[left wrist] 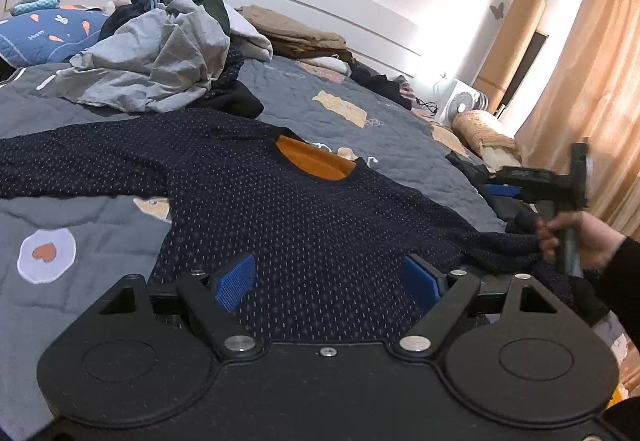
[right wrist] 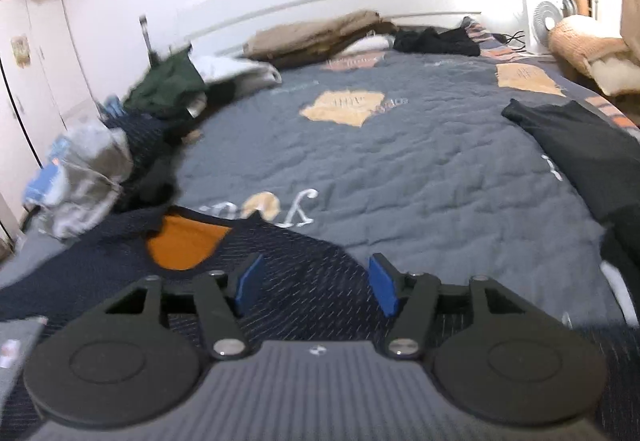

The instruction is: Fold clothes

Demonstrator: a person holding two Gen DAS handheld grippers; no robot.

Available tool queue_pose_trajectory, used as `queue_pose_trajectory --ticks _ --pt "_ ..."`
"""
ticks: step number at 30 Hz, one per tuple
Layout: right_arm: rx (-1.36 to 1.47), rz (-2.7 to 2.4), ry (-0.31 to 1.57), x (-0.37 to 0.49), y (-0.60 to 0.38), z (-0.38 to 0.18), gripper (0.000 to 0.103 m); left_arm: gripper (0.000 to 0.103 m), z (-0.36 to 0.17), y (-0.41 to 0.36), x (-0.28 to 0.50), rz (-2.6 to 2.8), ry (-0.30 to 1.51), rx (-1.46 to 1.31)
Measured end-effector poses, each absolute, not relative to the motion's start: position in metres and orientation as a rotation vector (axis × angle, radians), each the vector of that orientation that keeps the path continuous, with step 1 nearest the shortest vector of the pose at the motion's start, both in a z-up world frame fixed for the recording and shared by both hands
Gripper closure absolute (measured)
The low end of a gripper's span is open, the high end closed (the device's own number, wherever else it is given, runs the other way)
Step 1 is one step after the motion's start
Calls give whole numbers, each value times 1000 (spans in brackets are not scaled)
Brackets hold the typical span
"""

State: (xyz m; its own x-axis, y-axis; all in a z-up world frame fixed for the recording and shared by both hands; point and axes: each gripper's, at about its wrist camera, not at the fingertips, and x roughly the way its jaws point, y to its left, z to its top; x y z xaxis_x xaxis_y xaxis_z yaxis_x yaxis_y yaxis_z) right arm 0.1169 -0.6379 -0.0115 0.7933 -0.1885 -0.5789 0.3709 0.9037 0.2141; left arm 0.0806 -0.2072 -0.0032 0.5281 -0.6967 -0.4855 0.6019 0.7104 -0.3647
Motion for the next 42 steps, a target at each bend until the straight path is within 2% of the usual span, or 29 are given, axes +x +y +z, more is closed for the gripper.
queue_pose_trajectory --ticks 8,15,17,18,19,22,32,36,40,41,42 --pt "284 -300 710 203 -669 -61 45 23 0 -222 94 -807 642 -163" --pt "280 -289 803 233 -672 -87 46 23 -8 -231 103 -832 662 -209" --pt "264 -286 832 237 -667 -94 51 23 -12 -232 105 -836 682 -215" --pt "252 -297 834 238 -665 -96 65 23 -13 -233 105 -828 686 -209" --pt "243 -313 831 239 -664 -97 85 23 -14 -233 105 -818 690 -200" --pt "235 -361 797 241 -666 -95 93 23 -15 -231 108 -814 693 -214" --pt "223 -470 547 246 -678 -72 96 23 -17 -234 110 -809 697 -208" --pt "215 -483 627 262 -679 -94 96 23 -17 -237 110 -815 697 -199" --pt "241 -518 623 256 -680 -99 90 23 -17 -239 110 -819 698 -194" --pt "242 -519 614 252 -680 -95 86 23 -17 -240 110 -822 697 -195" --pt "236 -527 600 246 -678 -88 75 23 -16 -240 109 -826 695 -196"
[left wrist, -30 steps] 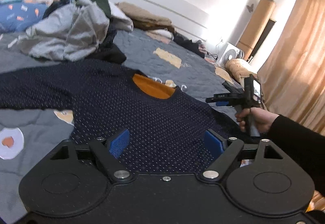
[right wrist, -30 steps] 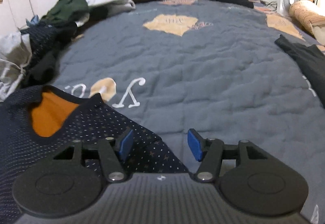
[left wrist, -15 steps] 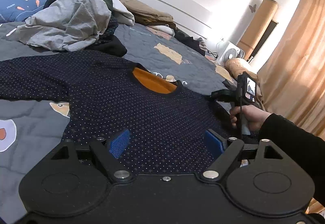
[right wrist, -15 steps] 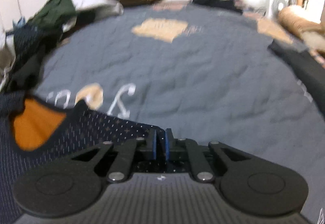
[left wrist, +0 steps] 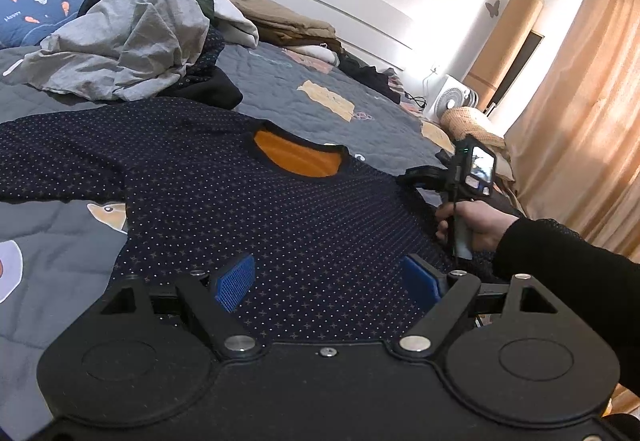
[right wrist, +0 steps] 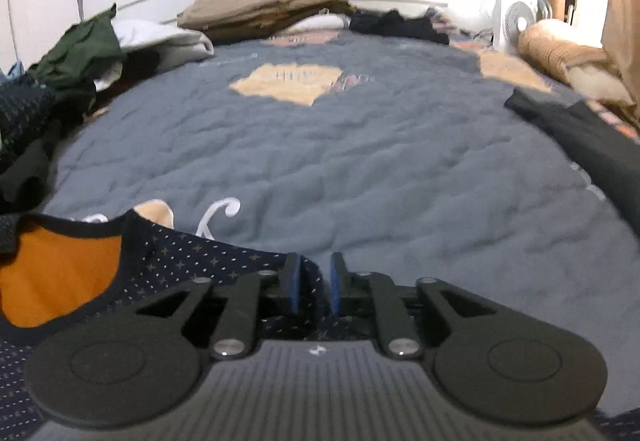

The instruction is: Fold clothes

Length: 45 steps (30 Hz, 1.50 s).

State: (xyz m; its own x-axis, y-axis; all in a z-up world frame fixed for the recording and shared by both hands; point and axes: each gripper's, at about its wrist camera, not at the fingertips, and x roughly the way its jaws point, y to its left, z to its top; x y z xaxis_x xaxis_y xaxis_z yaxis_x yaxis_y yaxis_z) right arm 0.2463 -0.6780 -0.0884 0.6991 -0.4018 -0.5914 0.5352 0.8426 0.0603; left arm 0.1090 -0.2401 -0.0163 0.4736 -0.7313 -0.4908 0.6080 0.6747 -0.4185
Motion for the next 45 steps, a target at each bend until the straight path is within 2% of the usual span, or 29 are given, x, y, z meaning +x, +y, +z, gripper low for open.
queue_pose_trajectory --ticks 1,7,13,18,26,45 --pt "230 -537 574 237 -674 -79 69 23 -16 -240 108 -829 694 -197" --pt "329 -527 423 153 -644 -31 53 23 -10 -243 100 -854 679 -201" --pt "400 -604 344 43 -610 -13 47 23 -6 -248 86 -887 663 -194" --pt "195 -700 435 -26 -603 -5 43 23 -1 -252 70 -922 647 -173" --pt "-109 -793 622 -85 -613 -27 41 22 1 -260 53 -961 636 -140" --pt "-714 -652 837 -70 -592 -124 41 22 -18 -321 45 -1028 686 -79"
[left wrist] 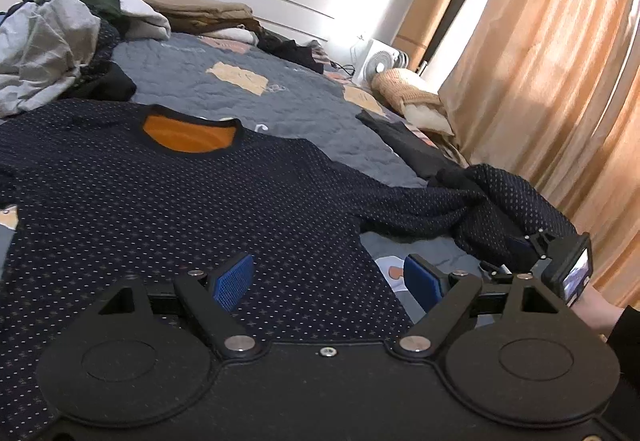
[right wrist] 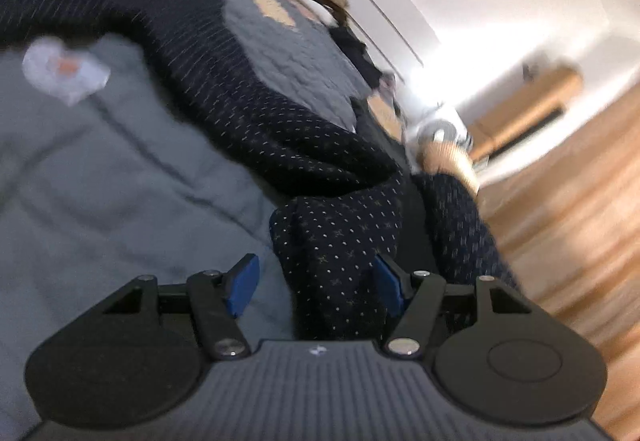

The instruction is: Fold clothes

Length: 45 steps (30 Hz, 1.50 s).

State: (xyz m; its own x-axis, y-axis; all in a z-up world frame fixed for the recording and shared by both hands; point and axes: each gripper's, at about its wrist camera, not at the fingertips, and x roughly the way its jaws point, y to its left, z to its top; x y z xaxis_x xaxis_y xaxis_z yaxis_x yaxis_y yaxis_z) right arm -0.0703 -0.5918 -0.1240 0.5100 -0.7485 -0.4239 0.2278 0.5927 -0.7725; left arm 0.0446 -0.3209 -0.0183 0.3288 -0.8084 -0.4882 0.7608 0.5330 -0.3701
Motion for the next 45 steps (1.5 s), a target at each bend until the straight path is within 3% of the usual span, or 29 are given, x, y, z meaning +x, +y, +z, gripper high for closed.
queue_pose_trajectory --ticks 8,9,12,15,18,22,26,29,31,34,38,45 --pt "-770 -681 855 -64 -608 -134 46 22 -26 -335 40 -1037 705 -56" --pt "-759 -688 856 -63 -611 -134 51 22 -27 -336 39 -1038 707 -51" --pt "-724 -707 857 -61 -619 -133 94 22 -30 -338 39 -1035 716 -41" --pt "-629 -715 794 -66 -622 -116 96 22 -32 -340 40 -1030 719 -34" --pt "-369 -772 641 -81 -633 -72 96 22 -33 -340 41 -1025 723 -39" --pt "275 -759 327 -131 -680 -14 96 22 -33 -340 39 -1030 725 -40" --pt "782 -711 49 -183 -733 -10 95 22 -34 -341 36 -1039 726 -29" --pt "718 -829 59 -193 -735 -8 89 22 -34 -341 36 -1039 730 -26" --pt "636 -914 101 -195 -731 -3 72 22 -34 -341 37 -1039 731 -28" --pt "457 -998 125 -198 -716 14 58 22 -34 -341 37 -1040 734 -28" --pt "227 -1027 200 -191 -695 40 55 22 -34 -342 36 -1046 733 -25" --pt "437 -862 314 -187 -657 36 53 22 -31 -345 28 -1071 722 -23"
